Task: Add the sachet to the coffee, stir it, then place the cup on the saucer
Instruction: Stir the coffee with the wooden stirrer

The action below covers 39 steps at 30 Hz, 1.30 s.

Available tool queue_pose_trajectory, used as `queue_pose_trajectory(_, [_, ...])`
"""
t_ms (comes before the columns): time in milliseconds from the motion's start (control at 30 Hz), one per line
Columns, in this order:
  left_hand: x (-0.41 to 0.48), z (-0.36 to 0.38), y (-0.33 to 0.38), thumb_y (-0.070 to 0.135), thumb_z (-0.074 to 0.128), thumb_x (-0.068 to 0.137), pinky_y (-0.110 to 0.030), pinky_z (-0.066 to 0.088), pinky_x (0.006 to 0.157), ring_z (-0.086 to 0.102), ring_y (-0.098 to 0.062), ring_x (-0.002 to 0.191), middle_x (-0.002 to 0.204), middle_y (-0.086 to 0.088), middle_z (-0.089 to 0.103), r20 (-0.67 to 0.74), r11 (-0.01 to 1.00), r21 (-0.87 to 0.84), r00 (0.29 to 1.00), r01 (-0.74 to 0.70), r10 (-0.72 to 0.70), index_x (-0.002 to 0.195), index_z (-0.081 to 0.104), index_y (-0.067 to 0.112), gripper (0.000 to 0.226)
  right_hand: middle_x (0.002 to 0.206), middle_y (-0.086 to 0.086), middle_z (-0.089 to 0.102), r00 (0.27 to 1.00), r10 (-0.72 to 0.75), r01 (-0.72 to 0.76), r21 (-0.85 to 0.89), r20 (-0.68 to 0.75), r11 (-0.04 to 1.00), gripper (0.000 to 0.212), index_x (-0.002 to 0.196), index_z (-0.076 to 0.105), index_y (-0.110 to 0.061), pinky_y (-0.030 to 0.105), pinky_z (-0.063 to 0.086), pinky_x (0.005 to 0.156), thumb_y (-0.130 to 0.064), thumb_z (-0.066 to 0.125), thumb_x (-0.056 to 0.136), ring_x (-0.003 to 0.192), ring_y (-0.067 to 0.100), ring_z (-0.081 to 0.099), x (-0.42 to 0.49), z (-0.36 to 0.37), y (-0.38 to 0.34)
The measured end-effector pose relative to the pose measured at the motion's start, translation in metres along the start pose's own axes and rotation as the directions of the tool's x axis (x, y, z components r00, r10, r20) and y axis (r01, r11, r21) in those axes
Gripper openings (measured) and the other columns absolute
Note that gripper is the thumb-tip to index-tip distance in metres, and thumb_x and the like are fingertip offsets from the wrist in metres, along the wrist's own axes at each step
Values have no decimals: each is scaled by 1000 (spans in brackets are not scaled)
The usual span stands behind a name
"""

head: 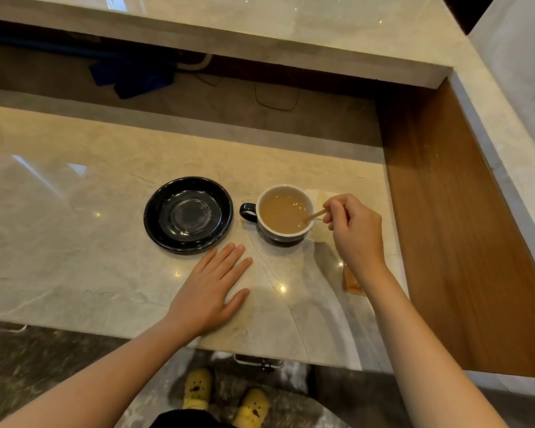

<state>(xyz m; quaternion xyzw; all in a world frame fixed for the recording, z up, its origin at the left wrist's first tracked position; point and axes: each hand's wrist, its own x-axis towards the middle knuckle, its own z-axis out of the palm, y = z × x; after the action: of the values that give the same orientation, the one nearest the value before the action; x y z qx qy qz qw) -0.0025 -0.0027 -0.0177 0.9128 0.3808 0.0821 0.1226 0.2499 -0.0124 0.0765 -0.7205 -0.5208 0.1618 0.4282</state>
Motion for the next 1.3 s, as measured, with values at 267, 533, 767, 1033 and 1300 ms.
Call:
queue_pose_trajectory(267, [0, 1, 0, 48, 32, 93, -36, 8, 114, 17, -18, 141, 151, -4, 28, -3, 1000, 0, 1000, 0, 0, 142, 34, 21, 57, 71, 6, 65, 988, -124, 125, -11, 89, 992, 19, 87, 64, -6, 33, 49, 61, -12, 47, 94, 65, 17, 58, -5, 18, -14])
queue_pose_trajectory(533, [-1, 1, 0, 48, 33, 93, -33, 4, 115, 13, -16, 141, 152, -2, 25, -12, 1000, 0, 1000, 6, -6, 143, 34, 22, 56, 72, 6, 62, 996, -80, 79, 32, 35, 996, 20, 87, 64, -6, 24, 47, 64, -9, 45, 94, 69, 20, 59, 28, 27, -18])
queue_pose_trajectory(767, [-1, 1, 0, 47, 35, 92, -33, 5, 114, 15, -16, 141, 152, -2, 27, -32, 1000, -17, 999, 2, -2, 142, 35, 22, 56, 75, 8, 64, 996, -83, 81, -69, -19, 994, 19, 92, 64, -4, 26, 49, 62, -10, 46, 94, 66, 17, 58, 10, 6, -2])
queue_pose_trajectory(1033, [-1, 1, 0, 47, 36, 92, -32, 4, 115, 16, -16, 141, 151, -3, 28, -39, 1000, -13, 999, -4, 4, 142, 36, 21, 56, 75, 7, 63, 963, -244, 255, -102, 114, 962, 17, 87, 64, -3, 19, 39, 58, -9, 49, 92, 66, 17, 55, -17, 17, -22])
queue_pose_trajectory(1300, [-1, 1, 1, 46, 36, 91, -31, 3, 115, 17, -16, 141, 151, -3, 29, -47, 1000, -25, 999, -5, 4, 141, 36, 21, 56, 73, 5, 62, 991, -128, 126, -53, -32, 991, 19, 89, 64, -4, 33, 49, 62, -8, 46, 93, 67, 18, 57, 13, 24, -13])
